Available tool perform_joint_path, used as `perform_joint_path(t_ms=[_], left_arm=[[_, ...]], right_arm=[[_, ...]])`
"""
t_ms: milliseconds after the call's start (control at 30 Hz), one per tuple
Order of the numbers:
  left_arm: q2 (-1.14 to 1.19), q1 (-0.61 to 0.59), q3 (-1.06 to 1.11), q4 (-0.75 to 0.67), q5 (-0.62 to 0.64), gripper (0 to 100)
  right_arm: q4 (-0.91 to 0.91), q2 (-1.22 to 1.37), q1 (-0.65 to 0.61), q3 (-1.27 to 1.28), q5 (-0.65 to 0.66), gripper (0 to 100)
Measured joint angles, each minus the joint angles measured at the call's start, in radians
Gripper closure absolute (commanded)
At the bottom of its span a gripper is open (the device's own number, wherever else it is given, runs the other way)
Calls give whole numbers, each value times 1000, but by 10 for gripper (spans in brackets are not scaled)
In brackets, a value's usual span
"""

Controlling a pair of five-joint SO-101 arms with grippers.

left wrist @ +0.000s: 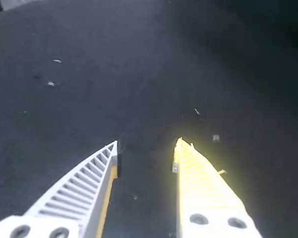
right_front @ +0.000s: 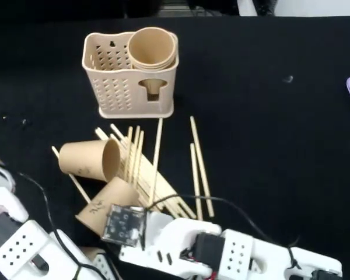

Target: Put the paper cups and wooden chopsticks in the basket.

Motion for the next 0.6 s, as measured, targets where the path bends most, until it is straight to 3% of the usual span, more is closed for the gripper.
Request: perform_joint_path(t_ms=[167, 333, 600], left_arm=[[0, -29, 0, -17, 86, 809], [0, -37, 0, -17, 126, 809], [0, -38, 0, -17, 135, 809]], right_arm=[[-14, 0, -14, 9, -20, 842], [-31, 0, -94, 44, -21, 694], [-164, 0, -94, 146, -18, 729]])
